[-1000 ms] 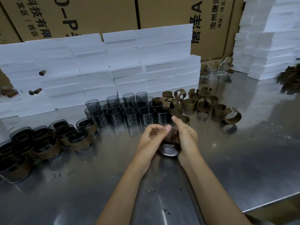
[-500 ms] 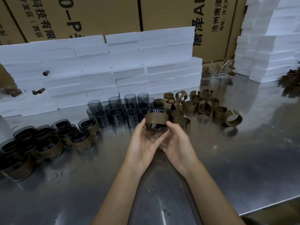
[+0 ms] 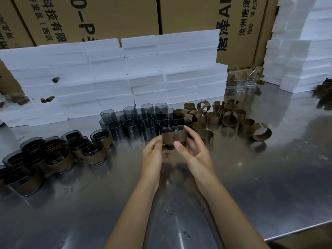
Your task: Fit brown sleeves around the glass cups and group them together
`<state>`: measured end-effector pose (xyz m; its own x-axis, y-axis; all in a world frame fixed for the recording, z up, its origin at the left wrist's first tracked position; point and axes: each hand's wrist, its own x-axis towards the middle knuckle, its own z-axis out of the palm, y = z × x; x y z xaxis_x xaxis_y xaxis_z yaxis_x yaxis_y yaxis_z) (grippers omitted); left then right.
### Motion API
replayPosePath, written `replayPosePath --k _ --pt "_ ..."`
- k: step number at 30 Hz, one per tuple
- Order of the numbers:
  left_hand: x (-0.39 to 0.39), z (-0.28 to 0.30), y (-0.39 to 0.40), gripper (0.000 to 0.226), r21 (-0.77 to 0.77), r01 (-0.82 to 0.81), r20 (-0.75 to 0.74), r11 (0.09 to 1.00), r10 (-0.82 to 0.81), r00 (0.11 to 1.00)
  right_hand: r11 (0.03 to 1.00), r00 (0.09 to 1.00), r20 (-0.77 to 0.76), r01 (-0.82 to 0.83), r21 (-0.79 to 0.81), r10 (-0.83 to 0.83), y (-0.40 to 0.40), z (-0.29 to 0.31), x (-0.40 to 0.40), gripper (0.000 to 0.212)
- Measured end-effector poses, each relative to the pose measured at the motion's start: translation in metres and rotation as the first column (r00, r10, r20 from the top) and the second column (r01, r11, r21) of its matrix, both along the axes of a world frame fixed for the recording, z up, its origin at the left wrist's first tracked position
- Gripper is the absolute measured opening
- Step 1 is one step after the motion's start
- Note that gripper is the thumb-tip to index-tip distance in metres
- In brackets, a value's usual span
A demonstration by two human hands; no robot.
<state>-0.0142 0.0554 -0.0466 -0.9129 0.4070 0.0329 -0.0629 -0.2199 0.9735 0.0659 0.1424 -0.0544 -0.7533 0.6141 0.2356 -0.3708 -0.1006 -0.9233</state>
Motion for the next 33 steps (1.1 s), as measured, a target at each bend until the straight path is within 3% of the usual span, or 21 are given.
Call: replayPosePath --k 3,5,8,11,12,15,17,19,22,33 --pt "0.000 0.002 -0.002 0.032 0.033 0.021 0.030 0.999 -0.022 0.999 1.000 1.000 0.014 -0.001 0.016 0.001 0.000 0.001 0.001 0.056" --pt "0.000 0.002 -0.002 0.038 0.034 0.040 0.023 0.999 -0.041 0.999 0.993 0.998 0.052 0.020 0.119 -0.026 -0.002 0.000 0.000 0.059" --pt "0.002 -0.004 0.001 0.055 -0.205 -0.091 -0.169 0.974 0.056 0.984 0.934 0.984 0.149 0.039 0.355 -0.097 -0.008 -0.006 -0.003 0.064" --pt "-0.004 -0.008 -0.001 0.058 -0.342 -0.255 -0.274 0.904 0.164 0.948 0.912 0.968 0.221 0.018 0.410 -0.118 -0.009 -0.013 -0.005 0.071" --pt "-0.007 -0.007 -0.004 0.061 -0.422 -0.331 -0.317 0.844 0.204 0.926 0.913 0.961 0.246 0.017 0.407 -0.128 -0.008 -0.015 -0.005 0.072" --pt "-0.013 -0.004 -0.019 0.067 -0.624 -0.607 -0.564 0.491 0.255 0.786 0.917 0.933 0.310 0.049 0.395 -0.183 -0.004 -0.017 -0.008 0.068" --pt "-0.017 -0.002 -0.030 0.073 -0.614 -0.703 -0.671 0.359 0.234 0.704 0.923 0.917 0.332 0.088 0.375 -0.222 -0.003 -0.018 -0.008 0.062" --pt "-0.024 -0.003 -0.039 0.084 -0.648 -0.714 -0.686 0.264 0.206 0.698 0.930 0.908 0.345 0.111 0.351 -0.239 -0.002 -0.018 -0.008 0.059" --pt "-0.037 -0.005 -0.048 0.085 -0.691 -0.707 -0.688 0.152 0.162 0.707 0.941 0.906 0.357 0.107 0.321 -0.225 -0.001 -0.017 -0.007 0.055" --pt "-0.096 0.004 -0.071 0.062 -0.762 -0.640 -0.647 -0.093 0.080 0.758 0.941 0.906 0.365 0.090 0.327 -0.214 0.000 -0.016 -0.007 0.042"
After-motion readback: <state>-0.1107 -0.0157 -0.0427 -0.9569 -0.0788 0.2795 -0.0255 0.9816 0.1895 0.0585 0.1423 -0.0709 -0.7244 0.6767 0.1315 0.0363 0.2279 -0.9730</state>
